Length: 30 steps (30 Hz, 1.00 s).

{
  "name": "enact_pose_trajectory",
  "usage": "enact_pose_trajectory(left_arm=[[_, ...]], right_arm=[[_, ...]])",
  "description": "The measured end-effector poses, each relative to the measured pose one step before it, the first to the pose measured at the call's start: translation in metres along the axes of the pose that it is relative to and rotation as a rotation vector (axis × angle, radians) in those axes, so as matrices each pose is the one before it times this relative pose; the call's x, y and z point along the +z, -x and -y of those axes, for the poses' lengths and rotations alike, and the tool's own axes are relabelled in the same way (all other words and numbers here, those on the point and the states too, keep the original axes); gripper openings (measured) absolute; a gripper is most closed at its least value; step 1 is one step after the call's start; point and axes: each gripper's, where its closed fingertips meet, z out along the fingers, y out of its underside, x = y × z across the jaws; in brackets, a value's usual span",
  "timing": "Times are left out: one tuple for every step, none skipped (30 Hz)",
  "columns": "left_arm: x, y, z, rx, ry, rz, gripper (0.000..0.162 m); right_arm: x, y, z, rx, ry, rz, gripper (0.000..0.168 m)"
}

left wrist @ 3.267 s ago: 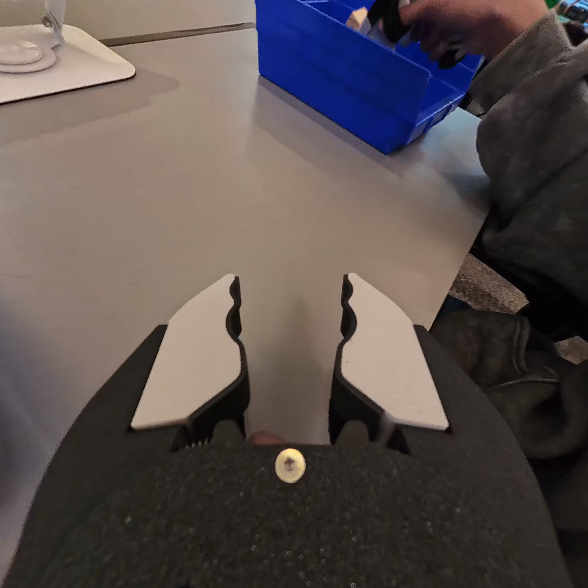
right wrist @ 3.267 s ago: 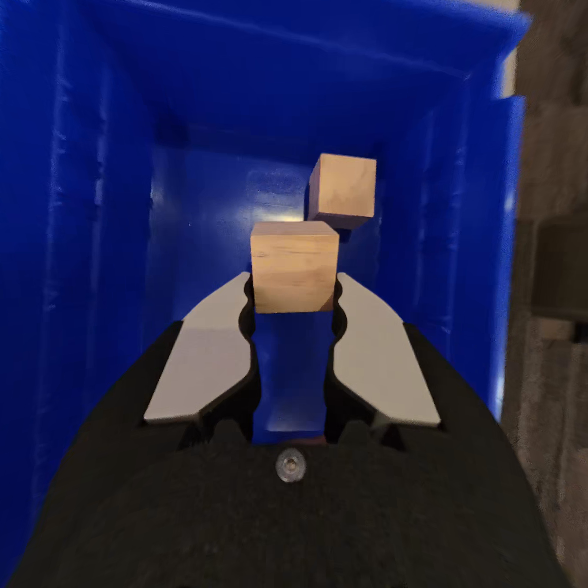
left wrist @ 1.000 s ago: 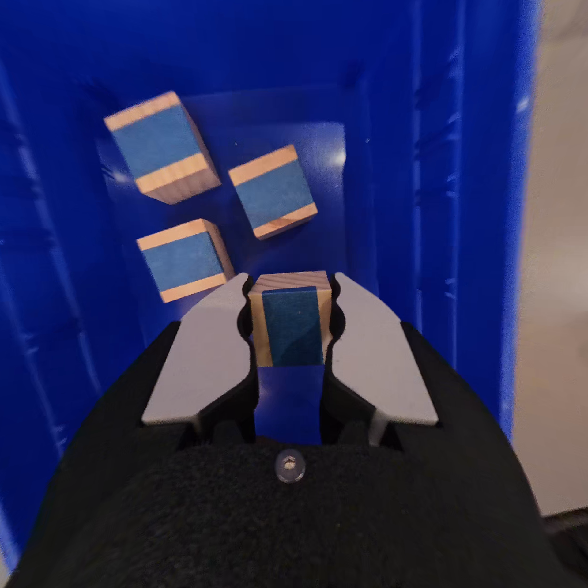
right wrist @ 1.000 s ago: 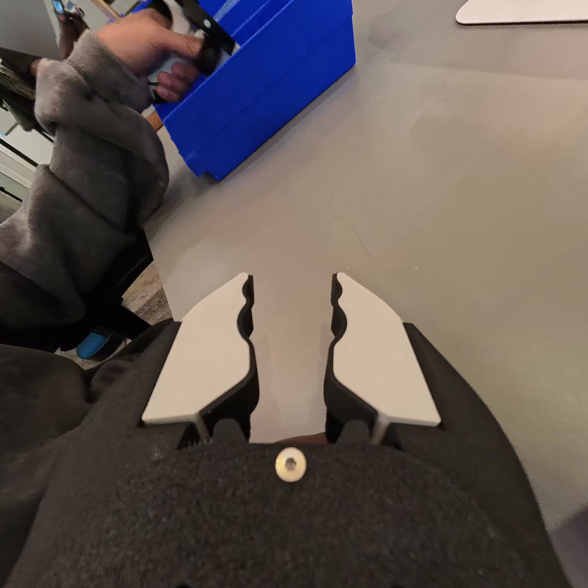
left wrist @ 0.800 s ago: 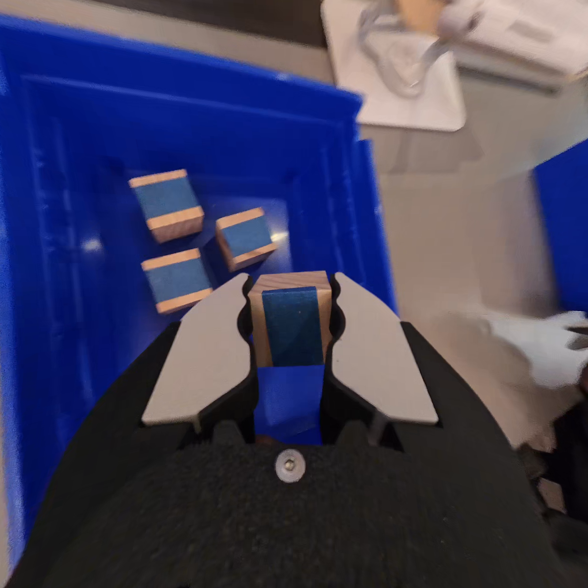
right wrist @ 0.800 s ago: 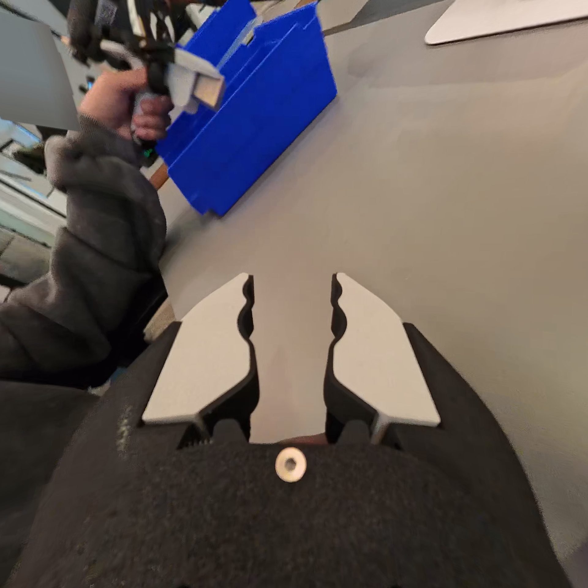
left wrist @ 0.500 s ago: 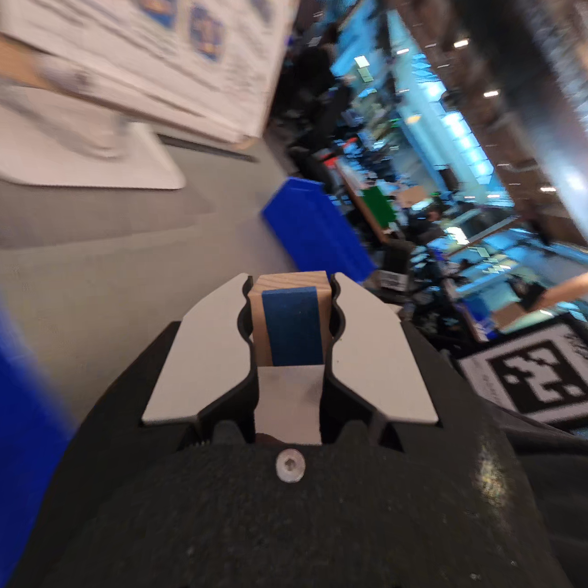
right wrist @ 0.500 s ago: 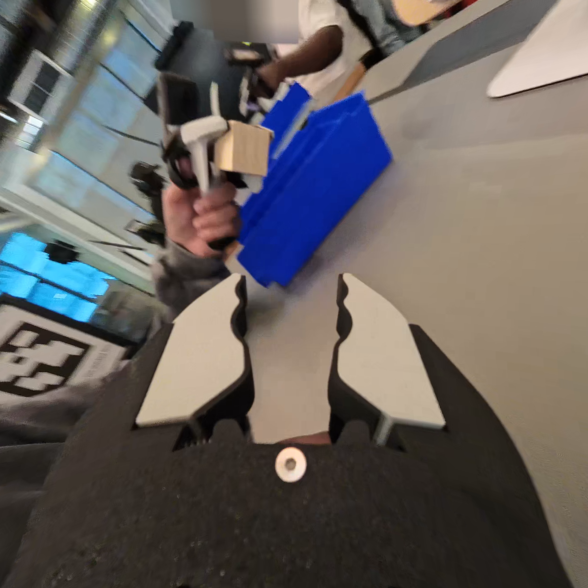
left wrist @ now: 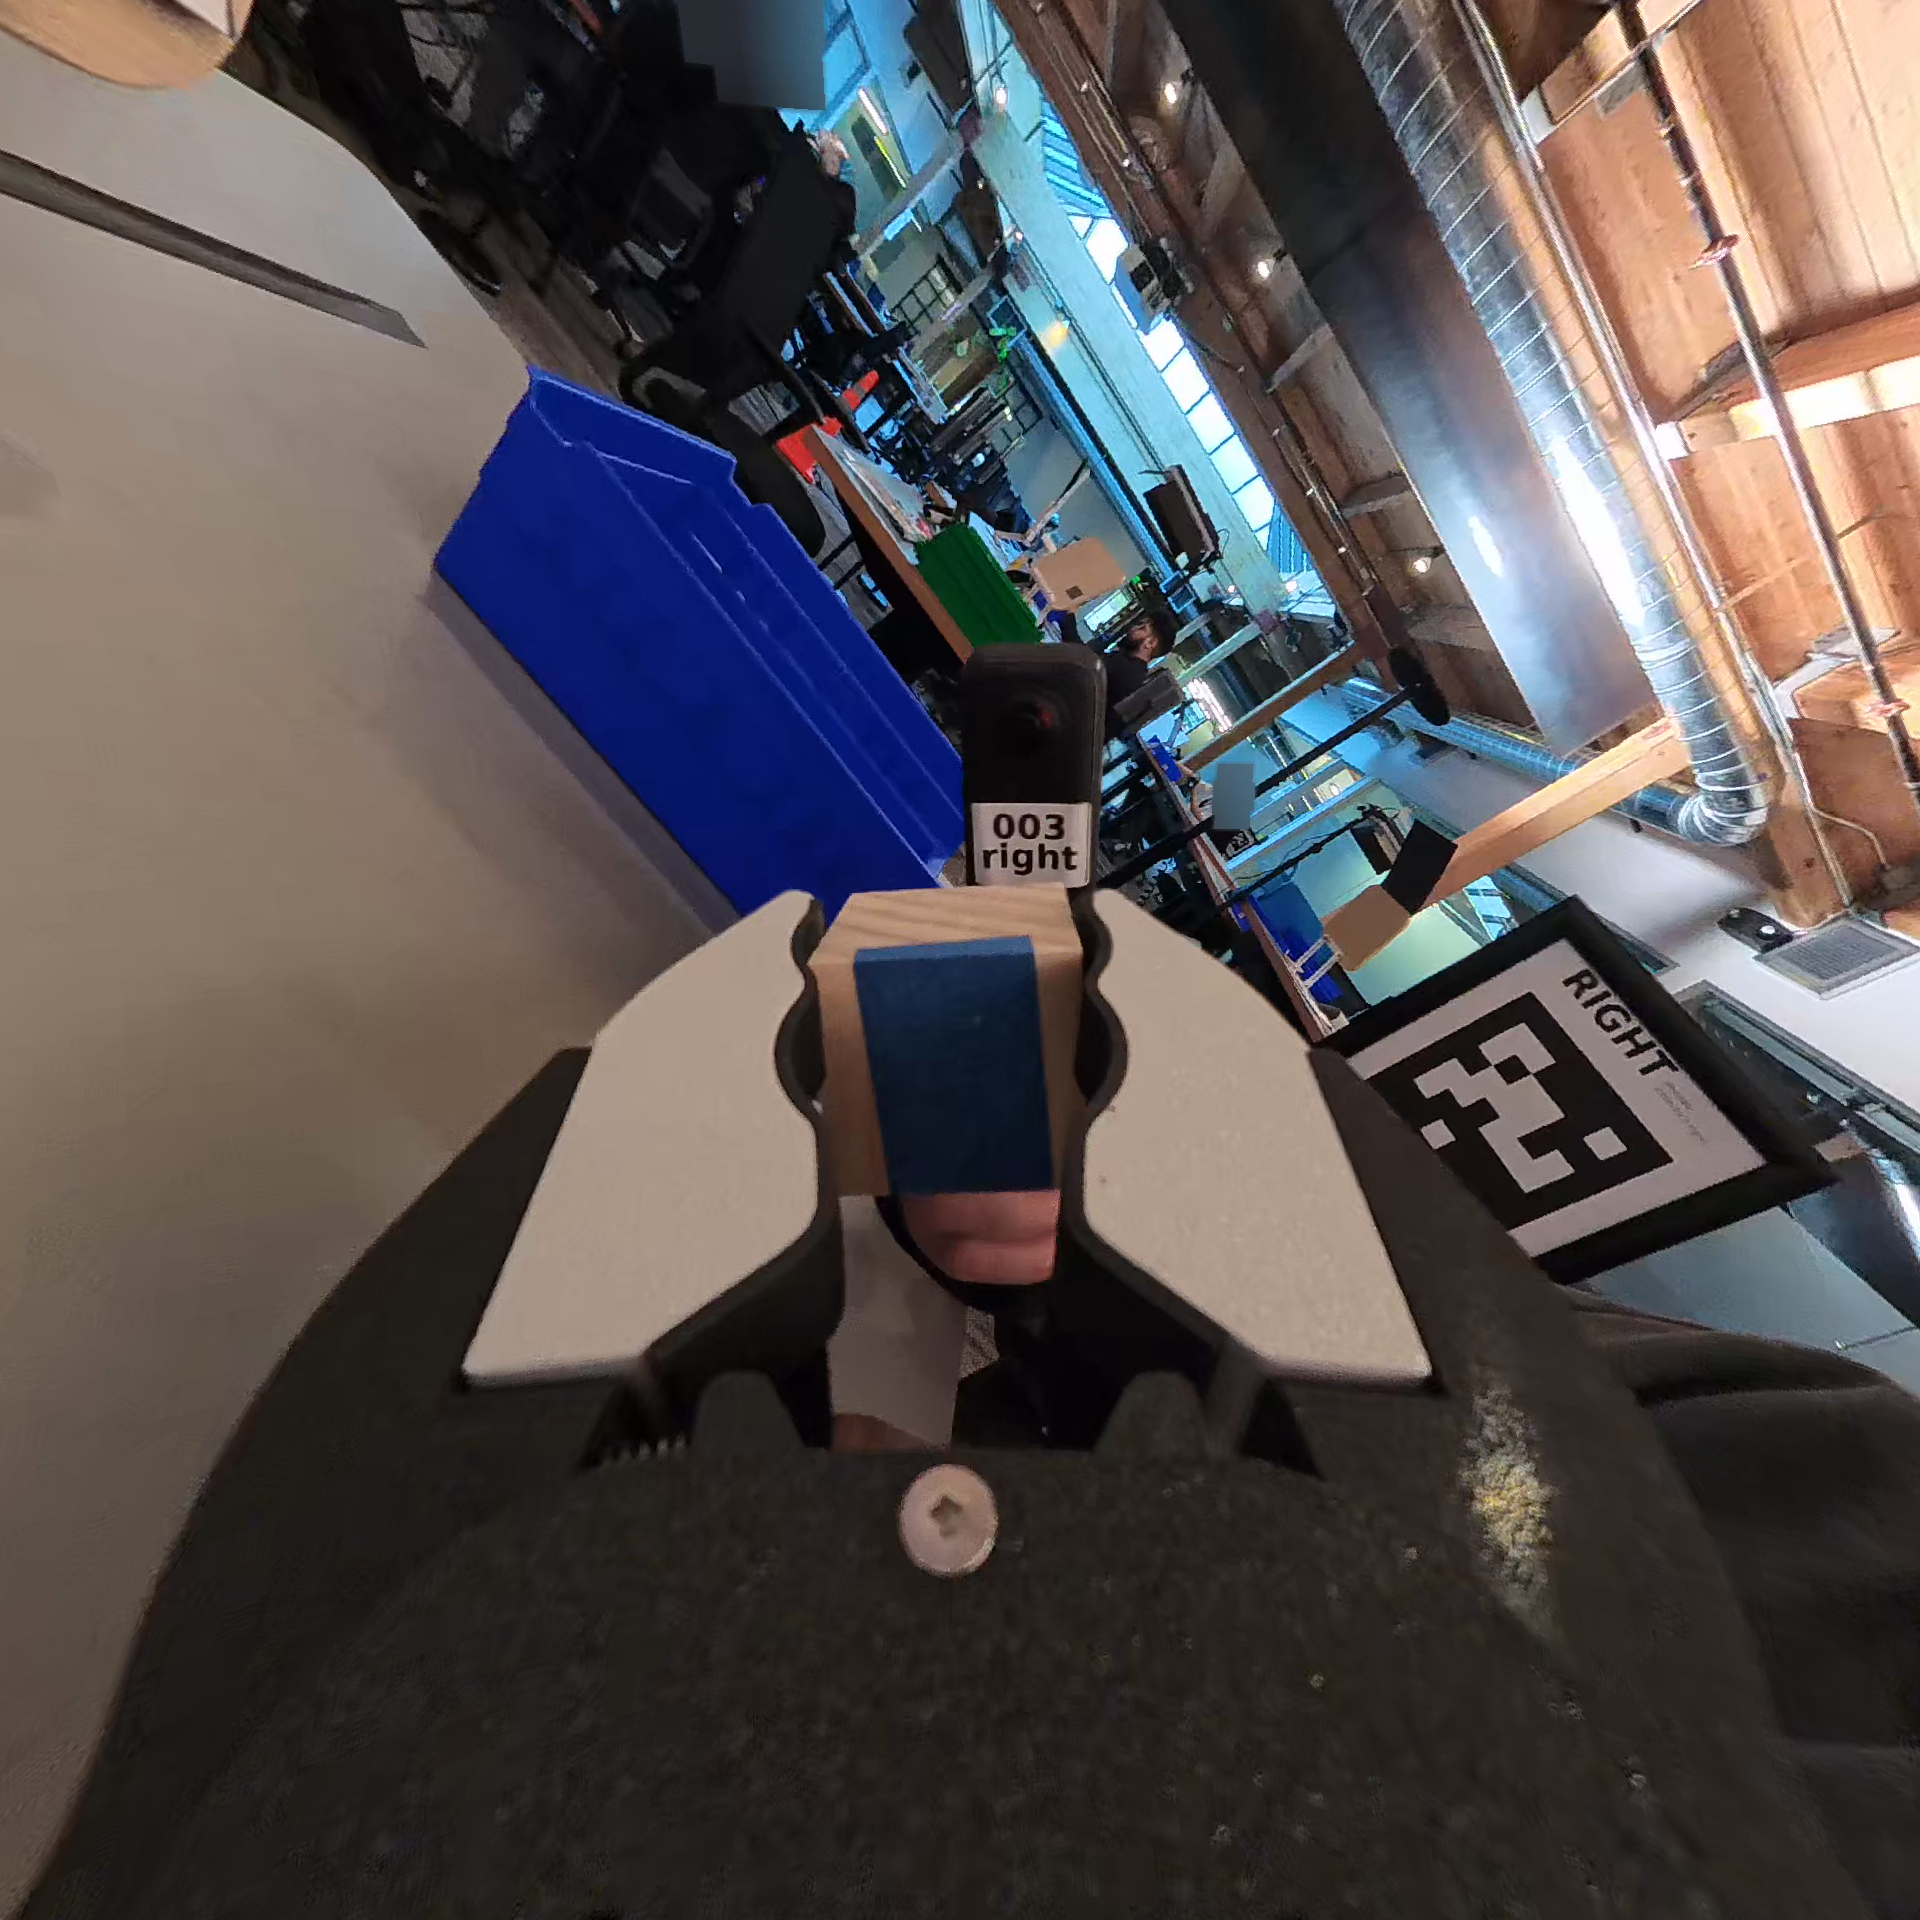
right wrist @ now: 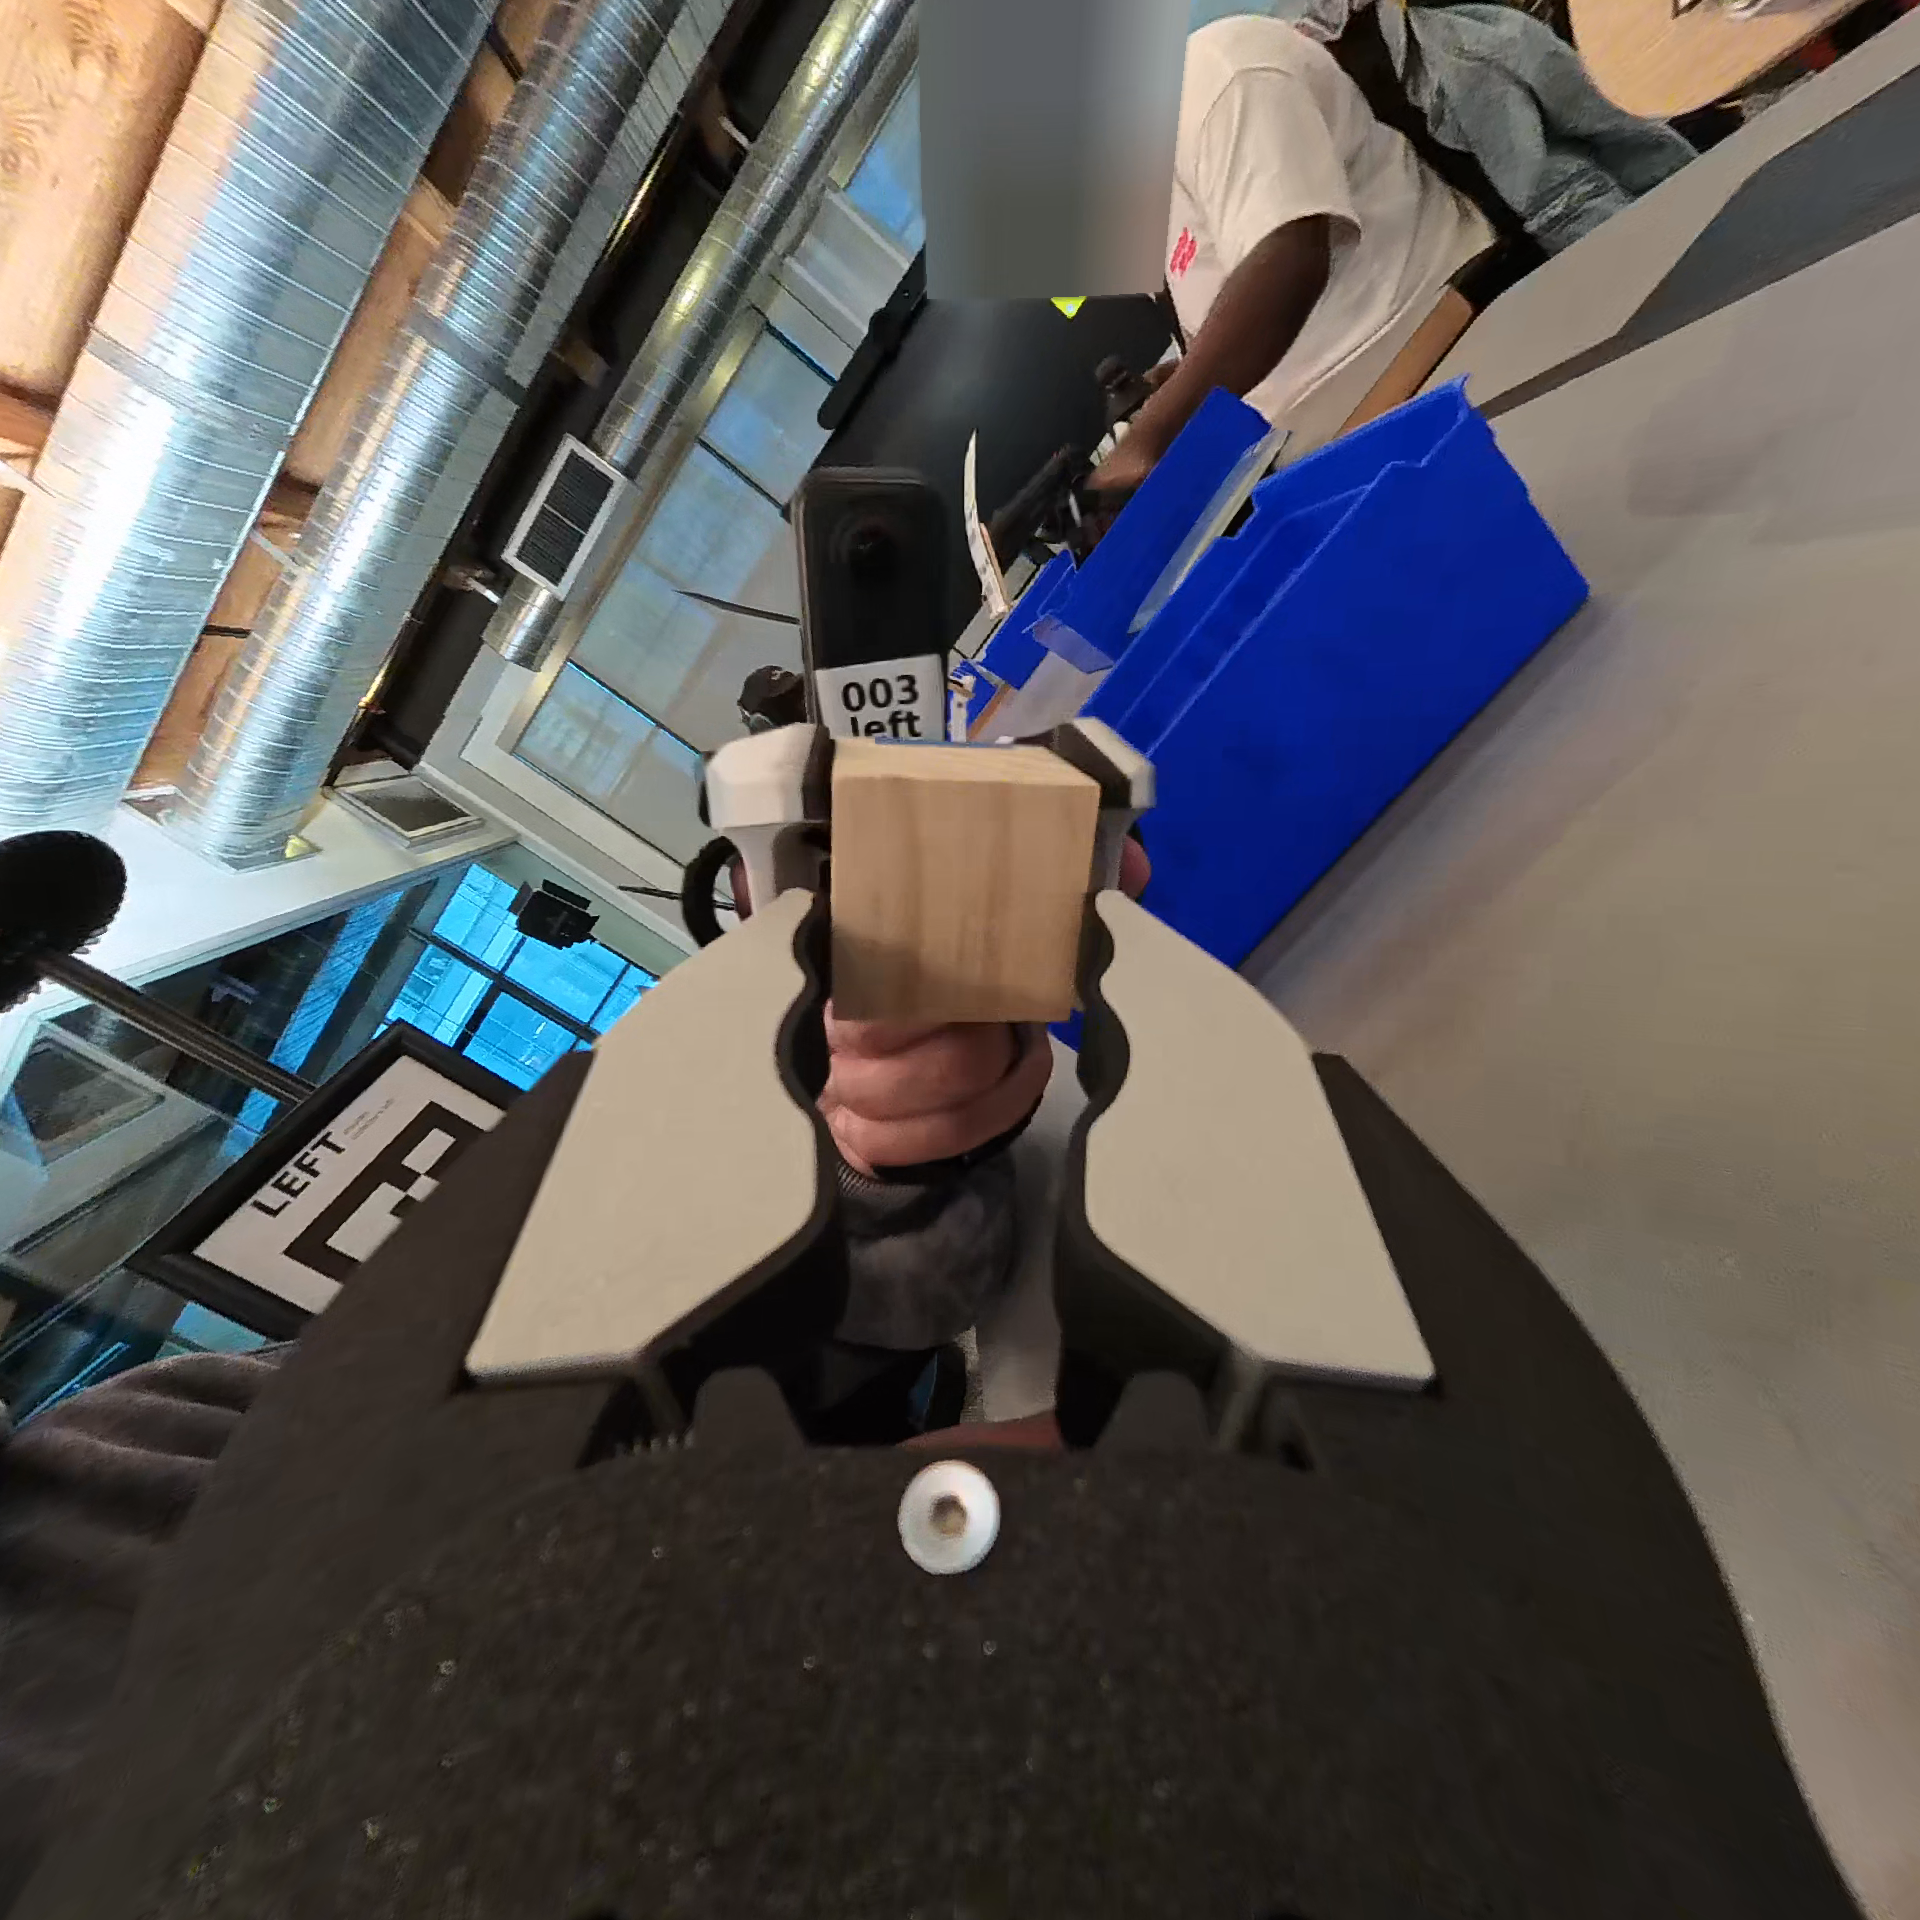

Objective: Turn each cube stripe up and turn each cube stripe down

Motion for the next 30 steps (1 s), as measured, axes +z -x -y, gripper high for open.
enact_pose_trajectory(left_arm=[[0.00004,0.00024,-0.00155,0.0064,0.0105,-0.0025,0.045],[-0.00016,-0.00020,-0.00151,0.0060,0.0128,0.0012,0.045],[-0.00037,-0.00060,-0.00091,0.0046,0.0113,0.0034,0.045],[-0.00133,-0.00143,0.00105,0.0071,0.0032,0.0024,0.047],[-0.00322,-0.00258,0.00380,0.0112,-0.0141,0.0024,0.054],[-0.00560,-0.00253,0.00568,0.0121,-0.0205,0.0096,0.062],[-0.00787,-0.00257,0.00664,0.0178,-0.0239,0.0152,0.067],[-0.00976,-0.00010,0.00650,0.0265,-0.0243,0.0326,0.070],[-0.01072,0.00485,0.00445,0.0399,-0.0173,0.0618,0.074],[-0.01086,0.00991,0.00144,0.0510,-0.0109,0.0890,0.078],[-0.00999,0.01340,-0.00267,0.0540,-0.0039,0.1066,0.080],[-0.00853,0.01309,-0.00844,0.0500,0.0023,0.1020,0.080],[-0.00683,0.01081,-0.01567,0.0495,0.0169,0.0831,0.079],[-0.00478,0.00949,-0.01945,0.0415,0.0105,0.0781,0.078],[-0.00342,0.00499,-0.01962,0.0350,-0.0128,0.0566,0.077],[-0.00281,-0.00153,-0.02066,0.0245,-0.0026,0.0203,0.075],[-0.00202,-0.00463,-0.01880,0.0158,0.0176,0.0058,0.074],[-0.00153,-0.00545,-0.01409,0.0157,0.0220,0.0046,0.074],[-0.00083,-0.00641,-0.00941,0.0236,0.0195,-0.0036,0.074],[-0.00011,-0.00537,-0.00509,0.0300,0.0122,-0.0026,0.074],[0.00055,-0.00313,-0.00160,0.0345,0.0047,0.0049,0.073],[0.00094,-0.00148,0.00008,0.0388,0.0035,0.0083,0.072],[0.00035,0.00029,0.00099,0.0396,-0.0038,0.0137,0.071],[-0.00024,0.00154,0.00074,0.0316,-0.0057,0.0174,0.069],[-0.00052,0.00121,-0.00059,0.0189,0.0032,0.0115,0.068],[-0.00097,0.00056,-0.00016,0.0022,0.0003,0.0050,0.068],[-0.00132,-0.00068,0.00120,-0.0127,-0.0061,-0.0063,0.068],[-0.00088,-0.00212,0.00089,-0.0204,-0.0007,-0.0179,0.068],[-0.00034,-0.00250,0.00039,-0.0215,0.0044,-0.0221,0.068],[0.00017,-0.00154,0.00007,-0.0187,0.0039,-0.0168,0.068]], right_arm=[[-0.00056,-0.00062,-0.00154,-0.0090,0.0062,-0.0052,0.045],[-0.00037,0.00004,-0.00106,-0.0103,0.0033,-0.0028,0.045],[-0.00034,0.00042,-0.00081,-0.0067,0.0056,-0.0014,0.045],[-0.00018,0.00063,-0.00041,-0.0068,0.0069,-0.0019,0.045],[-0.00054,-0.00017,0.00010,-0.0065,0.0058,-0.0085,0.045],[-0.00116,-0.00017,0.00095,-0.0045,0.0005,-0.0085,0.045],[-0.00181,0.00090,0.00154,-0.0010,-0.0013,0.0015,0.045],[-0.00231,0.00149,0.00221,0.0015,-0.0022,0.0046,0.045],[-0.00326,0.00076,0.00361,-0.0005,-0.0097,-0.0018,0.045],[-0.00397,0.00043,0.00440,-0.0035,-0.0115,-0.0062,0.045],[-0.00428,0.00064,0.00473,-0.0060,-0.0104,-0.0066,0.045],[-0.00454,0.00048,0.00465,-0.0089,-0.0076,-0.0086,0.045],[-0.00462,-0.00056,0.00435,-0.0168,-0.0059,-0.0167,0.045],[-0.00482,-0.00224,0.00394,-0.0253,-0.0045,-0.0282,0.045],[-0.00442,-0.00375,0.00326,-0.0274,-0.0005,-0.0361,0.045],[-0.00387,-0.00416,0.00269,-0.0275,0.0009,-0.0362,0.045],[-0.00329,-0.00442,0.00234,-0.0254,0.0016,-0.0344,0.045],[-0.00270,-0.00419,0.00196,-0.0210,0.0014,-0.0317,0.045],[-0.00228,-0.00423,0.00115,-0.0175,0.0053,-0.0301,0.045],[-0.00211,-0.00388,0.00108,-0.0169,0.0044,-0.0277,0.045],[-0.00182,-0.00369,0.00055,-0.0180,0.0058,-0.0275,0.045],[-0.00124,-0.00392,-0.00048,-0.0199,0.0138,-0.0305,0.045],[-0.00121,-0.00388,-0.00051,-0.0245,0.0137,-0.0335,0.045],[-0.00156,-0.00302,0.00021,-0.0288,0.0090,-0.0318,0.045],[-0.00226,-0.00312,0.00083,-0.0332,0.0114,-0.0348,0.045],[-0.00347,-0.00407,0.00200,-0.0390,0.0122,-0.0436,0.045],[-0.00519,-0.00518,0.00467,-0.0467,0.0026,-0.0520,0.045],[-0.00715,-0.00842,0.00824,-0.0576,-0.0073,-0.0720,0.045],[-0.00930,-0.01357,0.01094,-0.0724,-0.0080,-0.1003,0.045],[-0.01122,-0.01879,0.01303,-0.0789,-0.0096,-0.1196,0.045]])
